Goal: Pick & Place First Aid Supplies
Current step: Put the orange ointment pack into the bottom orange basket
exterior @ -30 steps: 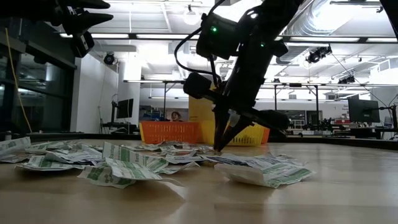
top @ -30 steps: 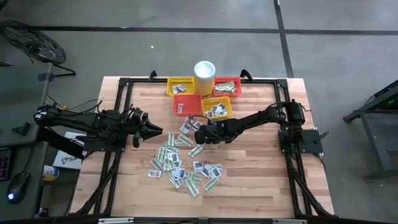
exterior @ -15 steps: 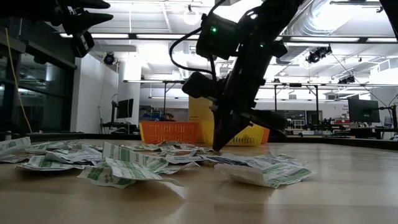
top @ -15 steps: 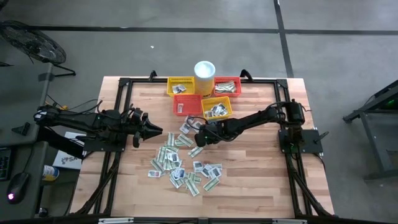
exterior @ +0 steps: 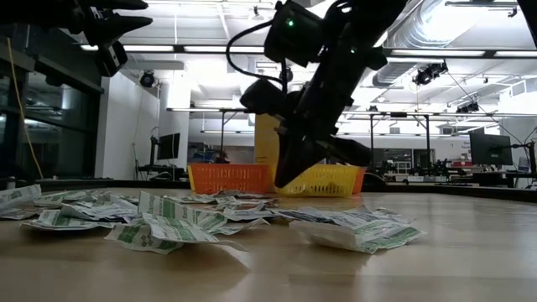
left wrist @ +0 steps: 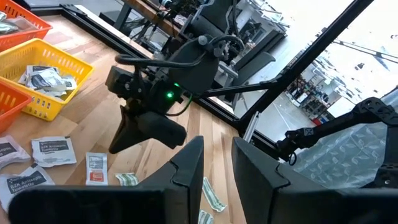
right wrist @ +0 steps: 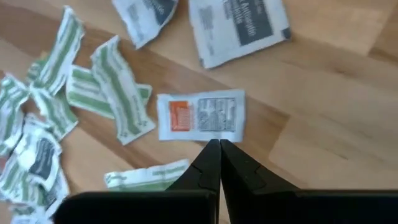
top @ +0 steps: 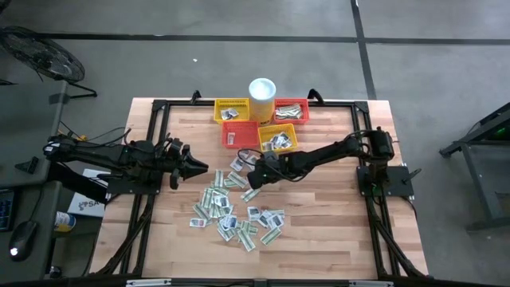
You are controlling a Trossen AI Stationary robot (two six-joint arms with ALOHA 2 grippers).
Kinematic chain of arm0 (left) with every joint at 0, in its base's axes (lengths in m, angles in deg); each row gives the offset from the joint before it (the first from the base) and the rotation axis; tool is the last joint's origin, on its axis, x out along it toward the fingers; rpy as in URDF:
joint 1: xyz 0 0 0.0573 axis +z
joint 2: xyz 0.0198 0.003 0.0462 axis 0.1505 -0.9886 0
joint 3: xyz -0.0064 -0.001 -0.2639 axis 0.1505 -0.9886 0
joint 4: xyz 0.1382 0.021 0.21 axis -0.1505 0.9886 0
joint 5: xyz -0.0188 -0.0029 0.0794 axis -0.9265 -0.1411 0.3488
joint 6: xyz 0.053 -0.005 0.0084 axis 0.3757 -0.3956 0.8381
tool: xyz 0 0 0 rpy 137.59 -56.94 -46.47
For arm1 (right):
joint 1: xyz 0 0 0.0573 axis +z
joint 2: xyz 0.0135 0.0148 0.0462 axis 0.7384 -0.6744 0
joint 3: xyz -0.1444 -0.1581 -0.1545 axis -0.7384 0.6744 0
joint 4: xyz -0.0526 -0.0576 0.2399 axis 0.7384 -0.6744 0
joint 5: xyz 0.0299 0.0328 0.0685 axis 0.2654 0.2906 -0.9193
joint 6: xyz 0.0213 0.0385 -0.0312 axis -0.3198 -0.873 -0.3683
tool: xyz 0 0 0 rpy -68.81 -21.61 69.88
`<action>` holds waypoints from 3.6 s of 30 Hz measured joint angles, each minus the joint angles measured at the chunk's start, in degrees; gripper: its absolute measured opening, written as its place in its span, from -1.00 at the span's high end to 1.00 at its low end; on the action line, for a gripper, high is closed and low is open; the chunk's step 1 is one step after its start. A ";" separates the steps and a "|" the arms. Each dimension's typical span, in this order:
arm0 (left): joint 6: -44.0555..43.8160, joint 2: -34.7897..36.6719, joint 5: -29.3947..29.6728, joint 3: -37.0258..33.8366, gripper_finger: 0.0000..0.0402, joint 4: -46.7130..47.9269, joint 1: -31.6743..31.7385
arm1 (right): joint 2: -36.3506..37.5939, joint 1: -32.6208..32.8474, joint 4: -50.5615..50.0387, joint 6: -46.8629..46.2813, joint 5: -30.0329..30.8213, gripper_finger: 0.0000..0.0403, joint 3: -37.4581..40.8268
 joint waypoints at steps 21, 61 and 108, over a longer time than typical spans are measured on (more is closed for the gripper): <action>-0.02 -0.02 -0.46 -0.02 0.59 0.00 -0.01 | 0.20 -3.15 3.36 3.81 -5.56 0.18 -0.09; -2.69 0.00 -0.94 -0.07 0.59 0.85 0.00 | -13.41 -4.69 -38.26 15.51 -8.06 -0.03 -32.00; -3.87 -0.15 0.98 -0.07 0.59 1.74 -0.02 | -12.11 -3.46 -36.31 16.96 -3.53 1.00 -31.25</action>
